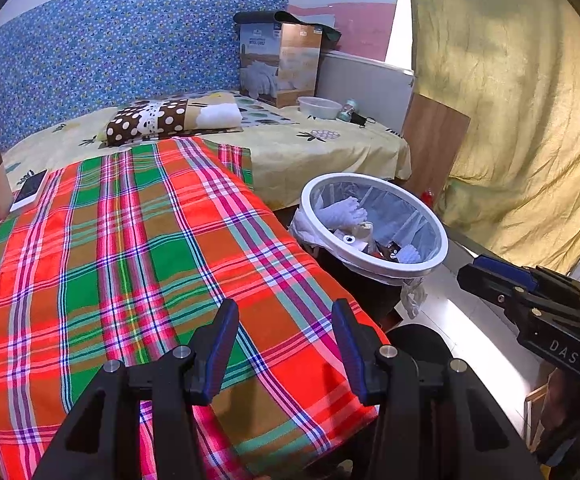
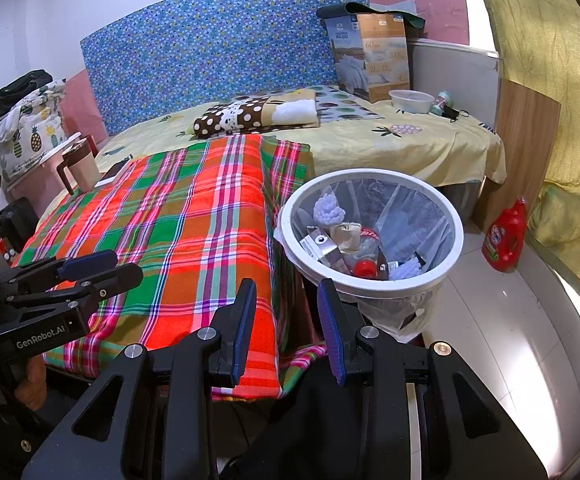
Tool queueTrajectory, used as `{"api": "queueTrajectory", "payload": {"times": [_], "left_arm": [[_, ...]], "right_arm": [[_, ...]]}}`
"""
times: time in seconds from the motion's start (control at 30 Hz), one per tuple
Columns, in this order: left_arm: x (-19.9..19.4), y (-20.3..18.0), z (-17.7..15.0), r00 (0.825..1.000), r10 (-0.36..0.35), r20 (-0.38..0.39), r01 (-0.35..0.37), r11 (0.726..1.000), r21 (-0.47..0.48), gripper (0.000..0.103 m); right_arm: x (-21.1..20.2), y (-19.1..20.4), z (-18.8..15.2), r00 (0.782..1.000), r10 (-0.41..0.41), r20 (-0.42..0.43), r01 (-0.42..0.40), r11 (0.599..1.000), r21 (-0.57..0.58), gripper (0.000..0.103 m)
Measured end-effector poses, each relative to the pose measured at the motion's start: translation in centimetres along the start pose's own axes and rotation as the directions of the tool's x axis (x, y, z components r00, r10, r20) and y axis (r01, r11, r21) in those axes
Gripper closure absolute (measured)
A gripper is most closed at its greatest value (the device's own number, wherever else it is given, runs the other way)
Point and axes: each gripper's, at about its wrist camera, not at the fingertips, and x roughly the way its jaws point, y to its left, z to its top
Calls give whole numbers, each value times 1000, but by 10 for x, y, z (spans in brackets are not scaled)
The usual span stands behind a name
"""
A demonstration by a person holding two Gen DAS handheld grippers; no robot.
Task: Collect trash
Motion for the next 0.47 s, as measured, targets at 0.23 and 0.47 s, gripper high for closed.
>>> {"api": "queueTrajectory", "payload": {"times": [0.23, 0.47], "left_arm": [[-1, -1, -2, 1000, 3, 7, -3, 1000, 4, 55], [1, -1, -1, 1000, 9, 9, -9, 1000, 4, 55]], "right_arm": [[0, 1, 0, 1000, 0, -2, 0, 1000, 0, 69], [1, 1, 0, 1000, 0, -2, 0, 1000, 0, 69]]}}
